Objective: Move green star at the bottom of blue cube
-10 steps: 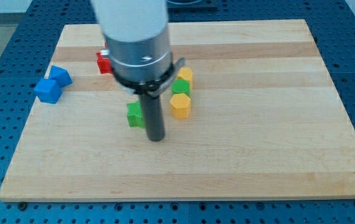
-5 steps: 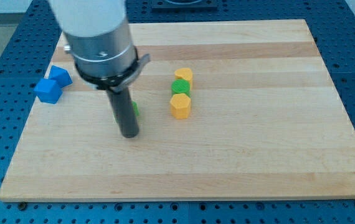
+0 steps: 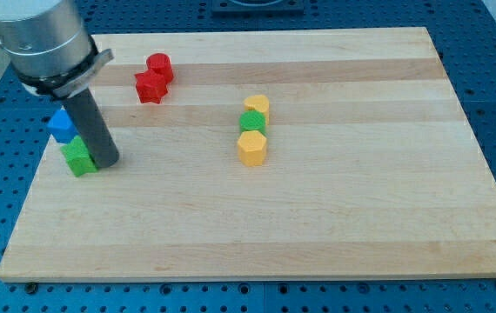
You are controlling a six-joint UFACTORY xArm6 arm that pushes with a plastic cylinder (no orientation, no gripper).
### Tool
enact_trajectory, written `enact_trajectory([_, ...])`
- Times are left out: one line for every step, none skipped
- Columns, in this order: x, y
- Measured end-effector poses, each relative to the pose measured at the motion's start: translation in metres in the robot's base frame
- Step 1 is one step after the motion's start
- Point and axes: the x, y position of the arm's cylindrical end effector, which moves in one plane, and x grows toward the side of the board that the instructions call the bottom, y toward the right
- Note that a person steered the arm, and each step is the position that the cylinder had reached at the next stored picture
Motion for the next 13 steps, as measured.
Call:
enact_trajectory([0.005,0.000])
enact_trajectory([0.027,-0.002])
enact_trajectory([0.030,-0.019])
enact_trajectory([0.030,-0.027])
enact_trajectory([0.030,-0.027])
enact_trajectory([0.036,-0.005])
enact_trajectory([0.033,0.008])
enact_trajectory([0.025,0.008])
enact_trajectory([0.017,0.003])
enact_trajectory([0.013,-0.002])
enact_trajectory([0.012,-0.006])
enact_trajectory([0.011,-0.014])
enact_trajectory([0.011,-0.023])
